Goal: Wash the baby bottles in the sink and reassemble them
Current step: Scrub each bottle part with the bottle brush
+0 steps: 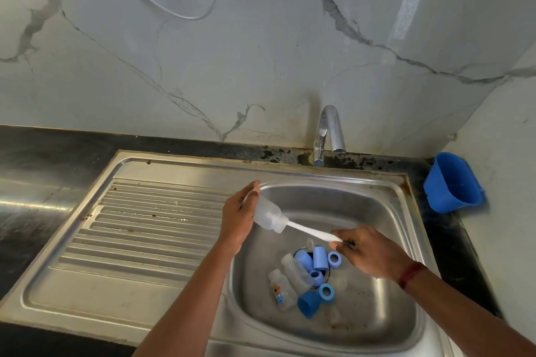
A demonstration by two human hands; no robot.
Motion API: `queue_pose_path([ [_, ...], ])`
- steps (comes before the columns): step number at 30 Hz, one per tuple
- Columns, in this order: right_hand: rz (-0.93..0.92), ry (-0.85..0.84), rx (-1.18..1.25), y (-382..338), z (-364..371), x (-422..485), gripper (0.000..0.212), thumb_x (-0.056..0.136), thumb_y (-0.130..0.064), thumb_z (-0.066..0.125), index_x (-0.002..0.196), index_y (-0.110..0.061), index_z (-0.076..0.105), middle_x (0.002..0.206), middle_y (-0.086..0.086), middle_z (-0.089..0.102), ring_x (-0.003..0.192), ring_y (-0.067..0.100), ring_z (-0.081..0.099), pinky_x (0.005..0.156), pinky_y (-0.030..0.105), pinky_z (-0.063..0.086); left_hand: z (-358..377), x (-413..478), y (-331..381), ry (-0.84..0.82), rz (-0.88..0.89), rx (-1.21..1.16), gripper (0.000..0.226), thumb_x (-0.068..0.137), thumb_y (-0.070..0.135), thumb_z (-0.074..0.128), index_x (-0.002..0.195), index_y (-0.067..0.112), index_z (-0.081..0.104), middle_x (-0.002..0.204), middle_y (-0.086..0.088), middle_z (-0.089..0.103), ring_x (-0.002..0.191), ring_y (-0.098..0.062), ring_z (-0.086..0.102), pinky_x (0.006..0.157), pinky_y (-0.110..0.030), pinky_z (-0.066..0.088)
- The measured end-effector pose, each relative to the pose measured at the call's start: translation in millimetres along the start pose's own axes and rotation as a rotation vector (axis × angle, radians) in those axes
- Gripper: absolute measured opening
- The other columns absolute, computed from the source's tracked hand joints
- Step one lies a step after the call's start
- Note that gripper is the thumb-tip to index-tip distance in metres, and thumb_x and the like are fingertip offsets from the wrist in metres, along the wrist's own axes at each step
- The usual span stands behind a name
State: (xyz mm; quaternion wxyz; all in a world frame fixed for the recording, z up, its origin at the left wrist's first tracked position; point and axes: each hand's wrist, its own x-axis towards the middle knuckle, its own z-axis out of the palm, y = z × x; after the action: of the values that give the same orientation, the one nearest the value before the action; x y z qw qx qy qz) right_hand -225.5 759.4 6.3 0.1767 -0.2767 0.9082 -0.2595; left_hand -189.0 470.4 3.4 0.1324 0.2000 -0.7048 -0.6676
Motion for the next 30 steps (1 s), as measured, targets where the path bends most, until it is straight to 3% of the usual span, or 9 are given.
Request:
queue_pose_path([
  [2,-0.01,-0.017,-0.002,0,0,-3,0.042,0.092,-0.056,0.048,0.12,-0.029,0.064,0.089,0.007,0.073,0.079,0.019,0.07,0.072,0.044,0.058,0,0,0,-0.007,-0.022,-0.022,0.024,0.1,0.02,0.055,0.114,0.036,0.068,0.116,0.012,0.067,0.103,-0.008,0.064,0.083,-0.031,0.057],
  [4,-0.034,-0.023,0.004,-3,2,-8,0.034,0.094,-0.05,0.052,0.116,-0.029,0.066,0.077,-0.001,0.071,0.068,0.014,0.066,0.064,0.038,0.057,0,-2,-2,0.006,-0.065,-0.055,0.025,0.1,0.02,0.056,0.106,0.039,0.071,0.11,0.009,0.07,0.095,-0.012,0.066,0.076,-0.034,0.059],
  [6,-0.057,-0.024,0.036,-4,5,-13,0.017,0.096,-0.041,0.054,0.098,-0.032,0.068,0.057,-0.009,0.054,0.05,0.01,0.05,0.052,0.037,0.046,-1,-5,-4,0.014,-0.097,-0.091,0.023,0.099,0.022,0.058,0.103,0.038,0.073,0.103,0.003,0.071,0.086,-0.013,0.067,0.066,-0.03,0.057],
  [8,-0.072,-0.005,0.107,-3,5,-17,0.018,0.097,-0.036,0.055,0.087,-0.026,0.067,0.055,-0.01,0.045,0.049,0.009,0.041,0.049,0.035,0.038,-4,-7,-3,0.004,-0.119,-0.113,0.021,0.1,0.023,0.057,0.105,0.035,0.073,0.098,0.003,0.069,0.081,-0.012,0.066,0.059,-0.026,0.054],
  [14,0.05,0.192,0.261,4,19,-19,0.023,0.093,-0.033,0.064,0.108,-0.016,0.068,0.063,-0.005,0.064,0.056,0.005,0.053,0.059,0.031,0.049,-4,-3,4,-0.004,-0.117,-0.138,0.025,0.101,0.022,0.052,0.119,0.024,0.068,0.092,-0.004,0.063,0.073,-0.014,0.059,0.043,-0.017,0.041],
  [17,0.117,0.209,0.229,2,24,-19,0.026,0.094,-0.034,0.064,0.102,-0.01,0.07,0.072,-0.003,0.071,0.064,0.012,0.065,0.065,0.032,0.054,-5,-2,1,0.025,-0.102,-0.139,0.025,0.099,0.023,0.056,0.122,0.024,0.067,0.1,-0.003,0.066,0.081,-0.017,0.062,0.051,-0.02,0.05],
  [20,0.106,0.114,0.158,-2,26,-19,0.017,0.096,-0.031,0.06,0.094,-0.021,0.073,0.049,-0.014,0.048,0.048,0.005,0.044,0.051,0.023,0.042,-8,-1,-4,0.016,-0.096,-0.089,0.028,0.098,0.021,0.06,0.125,0.019,0.067,0.116,-0.003,0.068,0.096,-0.02,0.065,0.079,-0.037,0.059],
  [24,0.04,-0.027,0.16,3,20,-24,0.031,0.096,-0.049,0.051,0.075,-0.029,0.063,0.053,-0.007,0.042,0.049,0.008,0.038,0.051,0.033,0.038,-11,-2,-1,0.002,-0.048,-0.011,0.023,0.098,0.021,0.06,0.119,0.025,0.068,0.104,0.013,0.069,0.087,-0.009,0.064,0.07,-0.024,0.056],
  [30,-0.074,0.026,0.244,4,8,-34,0.057,0.09,-0.065,0.043,0.098,-0.016,0.071,0.056,-0.006,0.045,0.05,0.007,0.041,0.051,0.022,0.034,-9,4,7,-0.022,0.01,-0.019,0.024,0.098,0.018,0.059,0.119,0.022,0.07,0.112,0.007,0.069,0.084,0.004,0.065,0.071,-0.021,0.054],
])
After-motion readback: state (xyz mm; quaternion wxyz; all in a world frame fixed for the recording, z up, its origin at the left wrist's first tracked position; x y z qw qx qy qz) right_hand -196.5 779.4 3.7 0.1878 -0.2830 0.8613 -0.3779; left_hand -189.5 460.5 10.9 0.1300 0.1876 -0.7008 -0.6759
